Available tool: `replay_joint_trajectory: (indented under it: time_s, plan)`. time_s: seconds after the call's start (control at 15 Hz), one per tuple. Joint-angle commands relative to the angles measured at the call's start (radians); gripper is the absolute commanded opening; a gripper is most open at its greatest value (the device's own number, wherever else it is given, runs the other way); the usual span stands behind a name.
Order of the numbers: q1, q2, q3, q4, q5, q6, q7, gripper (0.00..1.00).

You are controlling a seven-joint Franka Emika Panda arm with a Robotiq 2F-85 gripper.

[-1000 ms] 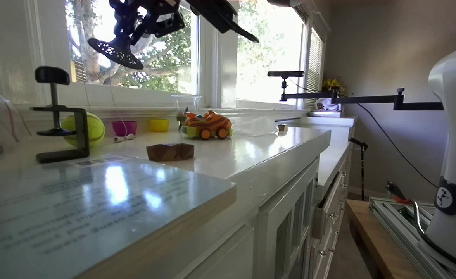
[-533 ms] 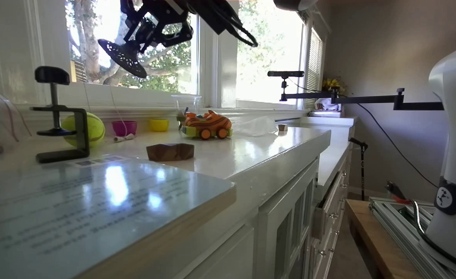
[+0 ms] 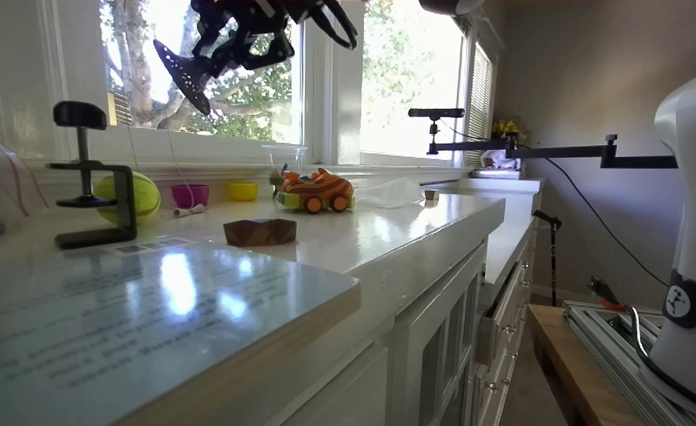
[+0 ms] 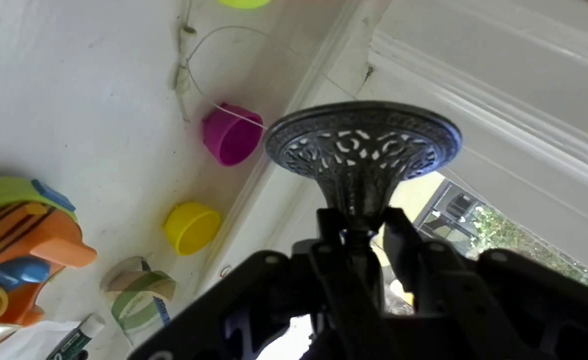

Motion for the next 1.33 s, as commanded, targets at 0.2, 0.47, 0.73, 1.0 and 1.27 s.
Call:
replay_joint_trajectory:
  time_s: [0.2,0.47,0.73,1.0,1.27]
  plan:
    - [-0.091,-0.107,0.054,0.039,0.125,0.017,0.001,0.07]
    - [-0.162,-0.139,0.106,0.034,0.124,0.048,0.001,0.07]
    - [-0.135,-0.111,0.087,0.033,0.095,0.031,-0.024,0.29]
    - [-0.131,-0.099,0.080,0.027,0.118,0.044,-0.005,0.07]
    - [-0.135,-0.098,0.069,0.000,0.293,0.094,0.014,0.07]
